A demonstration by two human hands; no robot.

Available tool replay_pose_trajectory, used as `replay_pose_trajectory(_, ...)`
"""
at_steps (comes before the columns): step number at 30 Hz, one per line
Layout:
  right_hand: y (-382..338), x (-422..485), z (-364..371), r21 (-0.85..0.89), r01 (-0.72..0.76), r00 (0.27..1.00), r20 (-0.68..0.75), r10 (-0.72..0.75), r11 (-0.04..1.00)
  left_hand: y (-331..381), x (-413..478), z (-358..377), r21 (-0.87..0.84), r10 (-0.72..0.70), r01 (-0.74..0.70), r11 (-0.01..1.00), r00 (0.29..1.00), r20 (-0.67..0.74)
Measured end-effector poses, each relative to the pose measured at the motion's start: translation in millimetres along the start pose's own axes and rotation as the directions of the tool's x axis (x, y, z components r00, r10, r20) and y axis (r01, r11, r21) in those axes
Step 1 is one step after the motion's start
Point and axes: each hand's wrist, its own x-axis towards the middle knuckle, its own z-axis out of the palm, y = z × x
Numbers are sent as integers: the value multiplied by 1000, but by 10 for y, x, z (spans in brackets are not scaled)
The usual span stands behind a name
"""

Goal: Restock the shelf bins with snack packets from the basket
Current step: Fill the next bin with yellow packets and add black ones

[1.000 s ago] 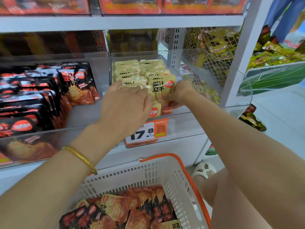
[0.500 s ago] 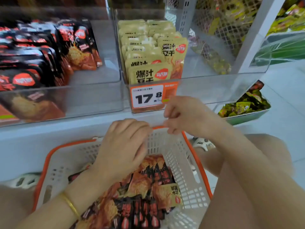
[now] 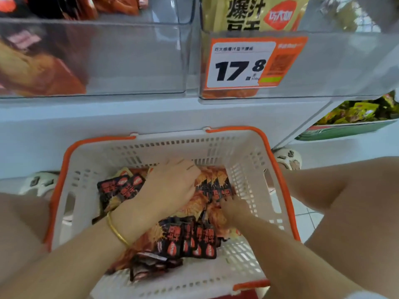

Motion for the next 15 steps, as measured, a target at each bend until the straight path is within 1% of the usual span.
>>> replay_pose_trajectory(1, 4, 12, 14, -46, 8, 1000, 11, -7, 999, -9, -3, -2, -2, -9, 9, 1000, 1000, 11)
replay_pose_trajectory(3, 31, 21, -10, -111, 27, 995, 94, -17, 993, -4, -4, -16, -28, -20, 21, 999, 1000, 19)
replay_pose_trajectory(5, 49, 30, -146, -107, 60, 979, 200, -37, 992, 10, 14, -31, -58, -23, 24, 998, 1000, 18)
replay_pose_trajectory(7, 99, -48, -421, -102, 98, 968, 240, -71, 990, 35, 41, -34, -104, -43, 51, 993, 996, 77)
replay_pose_trajectory(9, 175, -247, -814, -76, 140, 977, 175, -125, 987, 56, 61, -28, -137, -60, 80, 987, 988, 141)
replay_pose_trajectory(11, 260, -573, -1229, 61, 177, 983, 41, -180, 982, 83, 82, -55, -174, -75, 109, 979, 979, 190)
replay_pose_trajectory(13, 322, -963, -1542, 199, 231, 971, -110, -213, 952, 130, 99, -121, -275, -60, 109, 955, 982, 181)
replay_pose_trajectory(15, 370, -1296, -1727, 270, 301, 940, -245, -237, 915, 191, 99, -247, -381, -63, 128, 916, 982, 177)
